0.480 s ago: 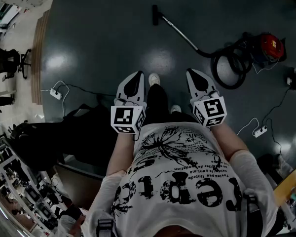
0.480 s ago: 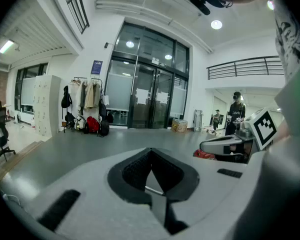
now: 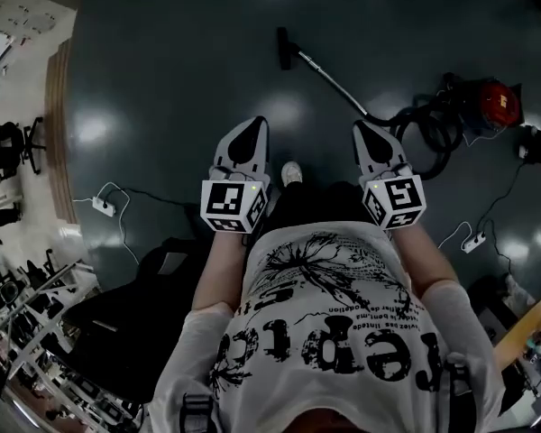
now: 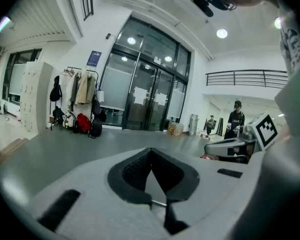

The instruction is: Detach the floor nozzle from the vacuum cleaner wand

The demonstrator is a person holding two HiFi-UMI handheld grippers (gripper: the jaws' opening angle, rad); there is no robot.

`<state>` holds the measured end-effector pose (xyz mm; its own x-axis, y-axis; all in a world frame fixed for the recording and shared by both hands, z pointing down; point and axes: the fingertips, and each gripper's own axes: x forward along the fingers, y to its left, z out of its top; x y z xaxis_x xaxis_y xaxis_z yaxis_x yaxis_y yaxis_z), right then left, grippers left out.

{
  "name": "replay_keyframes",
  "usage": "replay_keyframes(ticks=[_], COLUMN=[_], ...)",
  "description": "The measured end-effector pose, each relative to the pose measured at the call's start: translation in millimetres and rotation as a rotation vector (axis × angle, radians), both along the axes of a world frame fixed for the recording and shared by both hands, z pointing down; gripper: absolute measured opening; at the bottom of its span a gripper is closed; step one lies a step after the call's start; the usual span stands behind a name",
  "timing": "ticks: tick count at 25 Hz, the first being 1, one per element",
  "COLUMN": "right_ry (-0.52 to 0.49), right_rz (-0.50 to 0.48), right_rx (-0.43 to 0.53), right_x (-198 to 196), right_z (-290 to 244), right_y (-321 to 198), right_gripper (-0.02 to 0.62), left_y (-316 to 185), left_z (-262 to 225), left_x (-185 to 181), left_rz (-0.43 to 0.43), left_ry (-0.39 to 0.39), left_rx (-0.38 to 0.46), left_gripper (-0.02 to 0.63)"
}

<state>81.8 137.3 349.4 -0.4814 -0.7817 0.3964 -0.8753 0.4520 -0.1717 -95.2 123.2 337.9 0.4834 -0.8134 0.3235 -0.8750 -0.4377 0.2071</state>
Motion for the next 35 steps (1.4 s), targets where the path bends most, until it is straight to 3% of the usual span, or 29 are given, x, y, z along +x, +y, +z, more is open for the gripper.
replay_keyframes(ticks=[4, 9, 13, 16, 22, 26, 29, 35], right_ry=[-0.012, -0.021, -0.019, -0.003, -0.001, 0.028, 0.005, 0.02], right_rz=[0.036, 0.01, -0.024, -0.013, 0.037, 0.119, 0.173, 0.162], right_rx=[-0.022, -0.052, -0.067, -0.075, -0.138, -0.201, -0.25, -0.29], right_x=[-6, 0, 3, -2, -23, -39, -56, -66], right_z=[9, 35, 47, 59, 89, 114, 130, 189], right_y=[-55, -147, -216, -261, -324, -357, -374, -411], right_gripper=[0.003, 0.003, 0.003, 0.003, 0.003, 0.003, 0.003, 0.003], left_y=[-52, -136, -201, -247, -316, -357, -379, -425], left_z=[20, 52, 48, 50, 83, 104, 126, 186], left_x=[-24, -27, -24, -24, -29, -45, -64, -82], left_rz=[-0.048, -0.093, -0.107, -0.086, 0.02, 0.089, 0.143, 0.11], left_ry=[0.018, 0.018, 0.019, 0.021, -0.007, 0.037, 0.017, 0.022], left_rx=[-0.054, -0.125, -0.119, -0.108, -0.169, -0.229, -0.284, -0.348], left_gripper=[0.004, 0.003, 0.003, 0.004, 0.003, 0.003, 0.003, 0.003])
